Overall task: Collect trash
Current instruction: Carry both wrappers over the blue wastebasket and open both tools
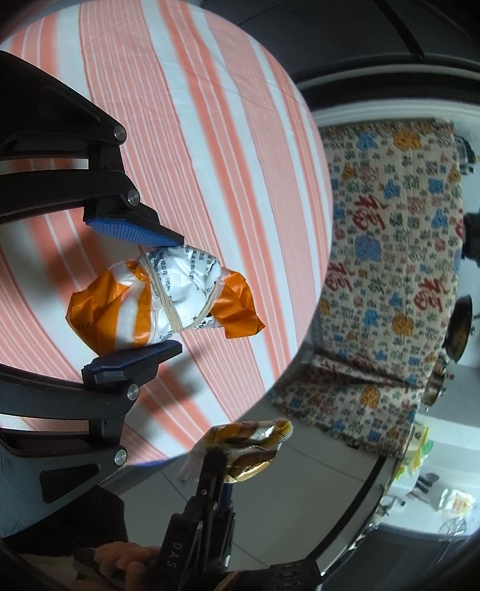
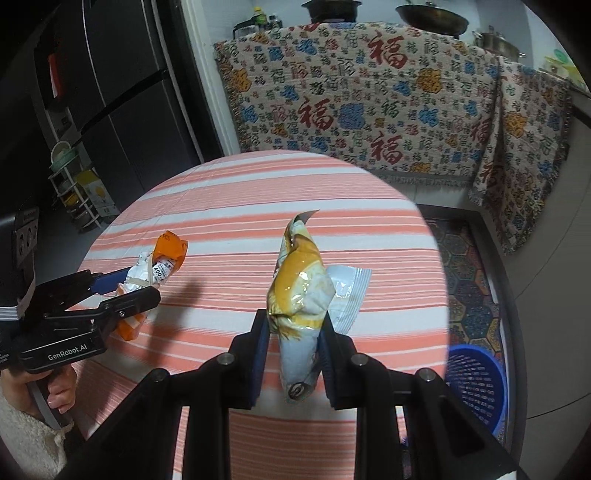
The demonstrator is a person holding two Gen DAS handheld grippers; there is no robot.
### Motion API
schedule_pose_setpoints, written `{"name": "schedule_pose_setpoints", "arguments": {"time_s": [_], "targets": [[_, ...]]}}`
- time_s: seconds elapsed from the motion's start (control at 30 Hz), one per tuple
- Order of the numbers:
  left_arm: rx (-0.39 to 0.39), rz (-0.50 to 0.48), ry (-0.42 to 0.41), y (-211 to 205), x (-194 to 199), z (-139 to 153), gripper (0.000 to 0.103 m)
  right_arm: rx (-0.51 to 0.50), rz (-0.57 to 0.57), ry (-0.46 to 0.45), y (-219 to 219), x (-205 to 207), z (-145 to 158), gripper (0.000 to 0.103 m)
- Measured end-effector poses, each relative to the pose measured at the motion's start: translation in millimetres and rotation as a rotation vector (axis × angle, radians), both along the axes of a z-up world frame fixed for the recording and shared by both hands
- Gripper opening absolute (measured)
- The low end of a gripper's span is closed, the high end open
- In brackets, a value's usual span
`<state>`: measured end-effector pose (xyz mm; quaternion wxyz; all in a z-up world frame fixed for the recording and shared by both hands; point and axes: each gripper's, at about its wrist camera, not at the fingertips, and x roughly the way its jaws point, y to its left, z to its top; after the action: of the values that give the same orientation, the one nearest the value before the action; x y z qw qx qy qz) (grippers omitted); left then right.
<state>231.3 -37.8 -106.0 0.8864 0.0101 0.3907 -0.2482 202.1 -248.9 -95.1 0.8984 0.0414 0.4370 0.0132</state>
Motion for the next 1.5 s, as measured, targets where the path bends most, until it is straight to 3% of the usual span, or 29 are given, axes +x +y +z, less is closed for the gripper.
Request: {"name": "schedule_pose_setpoints", "arguments": {"time_s": [0.3, 0.6, 0.77, 1.03, 1.5], "targets": [[-0.02, -0.16, -0.024, -94, -9, 29, 0.051, -0.023, -0.131, -0.051, -69, -42, 23, 0.026], [-0.035, -0.312, 0.016, -193, -12, 23, 0.051, -0.041, -0.28, -0.039, -143, -78, 22, 0.026], [-0.039, -0.37, 0.057, -247, -12, 4, 0.051, -0.011, -0.352, -0.003, -190, -91, 2, 0.026], [-0.012, -0.408, 0.098, -302, -9, -33, 0.052, 0.083, -0.439, 0.056, -252, -105, -54, 0.026], [0.01, -0.406, 0.226, -339, 11, -94, 0.053, 0.156, -0.486, 0.149, -298, -97, -107, 0.026]]}}
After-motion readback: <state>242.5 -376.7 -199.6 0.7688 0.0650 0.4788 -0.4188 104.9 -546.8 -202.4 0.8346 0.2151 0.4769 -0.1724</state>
